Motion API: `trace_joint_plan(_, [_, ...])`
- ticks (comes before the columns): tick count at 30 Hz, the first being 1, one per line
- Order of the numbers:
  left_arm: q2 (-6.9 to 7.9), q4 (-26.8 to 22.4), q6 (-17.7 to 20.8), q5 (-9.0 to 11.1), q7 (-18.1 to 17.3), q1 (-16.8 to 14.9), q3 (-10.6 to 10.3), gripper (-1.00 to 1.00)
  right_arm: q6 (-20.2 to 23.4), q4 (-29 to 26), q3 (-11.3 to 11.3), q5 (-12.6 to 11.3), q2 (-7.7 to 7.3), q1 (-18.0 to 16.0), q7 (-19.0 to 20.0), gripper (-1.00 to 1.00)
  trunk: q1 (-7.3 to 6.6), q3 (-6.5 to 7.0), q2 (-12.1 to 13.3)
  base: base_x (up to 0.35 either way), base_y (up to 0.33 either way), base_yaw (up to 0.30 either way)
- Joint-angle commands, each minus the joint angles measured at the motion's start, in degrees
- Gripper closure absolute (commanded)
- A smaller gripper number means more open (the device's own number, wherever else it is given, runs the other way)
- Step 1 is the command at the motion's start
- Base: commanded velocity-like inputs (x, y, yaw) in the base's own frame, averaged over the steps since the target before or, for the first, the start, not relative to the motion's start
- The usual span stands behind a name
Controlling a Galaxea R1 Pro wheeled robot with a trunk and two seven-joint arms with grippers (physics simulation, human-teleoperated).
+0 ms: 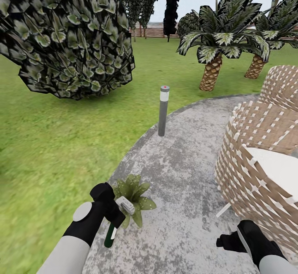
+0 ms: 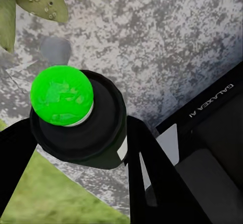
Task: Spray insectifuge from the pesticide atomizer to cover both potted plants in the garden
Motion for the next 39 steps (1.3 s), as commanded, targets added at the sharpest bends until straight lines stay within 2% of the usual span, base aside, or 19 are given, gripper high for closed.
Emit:
trace_joint_plan(1, [-0.01,-0.1,0.5,-0.6,-0.6,0.0,0.0,1.00,0.2,-0.1,-0.3,0.6,0.04,0.0,0.5,-1.00,-0.01,-0.05,0.0,-0.004,0.005,0.000])
trace_joint_plan(11, [-0.01,-0.1,0.5,-0.5,-0.6,0.0,0.0,1.00,0.2,-0.1,-0.3,0.6,0.04,0.0,0.5,-1.00,-0.01,-0.05,0.0,0.000,0.240,0.000])
trace_joint_plan(20, [-0.01,-0.1,0.5,-0.5,-0.6,0.0,0.0,1.00,0.2,-0.1,-0.2,0.6,0.04,0.0,0.5,-1.00,-0.01,-0.05,0.0,-0.002,0.025,0.000])
trace_joint_plan(33, [0.41,-0.1,0.5,-0.2,-0.6,0.1,0.7,1.00,0.2,-0.1,-0.2,0.6,0.04,0.0,0.4,-1.00,-0.01,0.25,0.0,-0.217,0.222,0.000])
trace_joint_plan(34, [0.41,-0.1,0.5,-0.2,-0.6,0.1,1.0,1.00,0.2,-0.1,-0.2,0.6,0.04,0.0,0.4,-1.00,-0.01,0.33,0.0,-0.197,0.191,0.000])
trace_joint_plan(37, [0.43,0.0,0.5,-0.2,-0.6,0.1,4.6,1.00,0.2,-0.1,-0.2,0.6,0.04,0.0,0.4,-1.00,-0.01,0.60,0.0,-0.063,0.061,0.000])
trace_joint_plan(39, [0.43,0.0,0.5,-0.2,-0.7,0.1,6.1,1.00,0.2,-0.2,-0.2,0.6,0.04,0.0,0.4,-1.00,-0.01,0.78,0.0,-0.011,0.010,0.000])
